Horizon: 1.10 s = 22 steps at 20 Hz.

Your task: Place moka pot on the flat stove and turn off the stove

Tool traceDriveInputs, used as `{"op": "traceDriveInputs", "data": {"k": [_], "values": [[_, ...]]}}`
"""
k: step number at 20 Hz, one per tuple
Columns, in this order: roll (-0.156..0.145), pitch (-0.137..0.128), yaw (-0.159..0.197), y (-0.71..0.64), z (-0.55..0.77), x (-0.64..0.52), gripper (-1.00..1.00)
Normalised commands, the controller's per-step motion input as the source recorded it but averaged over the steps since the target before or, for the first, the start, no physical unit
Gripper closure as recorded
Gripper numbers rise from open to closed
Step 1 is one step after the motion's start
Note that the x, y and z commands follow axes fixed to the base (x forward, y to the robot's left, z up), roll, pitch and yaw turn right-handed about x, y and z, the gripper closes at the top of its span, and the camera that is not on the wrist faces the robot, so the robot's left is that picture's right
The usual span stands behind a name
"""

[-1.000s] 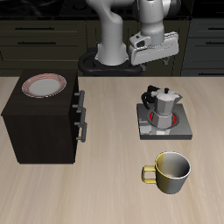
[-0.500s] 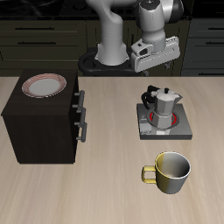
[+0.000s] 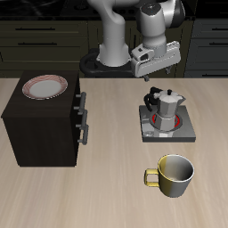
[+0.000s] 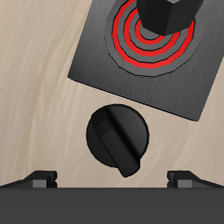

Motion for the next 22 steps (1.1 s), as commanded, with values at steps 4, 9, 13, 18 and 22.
{"op": "traceDriveInputs", "data": {"k": [4, 9, 13, 18, 22], "values": [[0.021, -0.082, 0.079, 0.03, -0.08, -0.23, -1.0], [0.006, -0.019, 0.059, -0.05, -0.11, -0.04, -1.0], [-0.097, -0.035, 0.096, -0.24, -0.18, 0.21, -1.0], [-0.091, -0.033, 0.027, -0.1, 0.02, 0.16, -1.0], [0.001, -0.005, 0.031, 0.0, -0.11, -0.09, -1.0]]}}
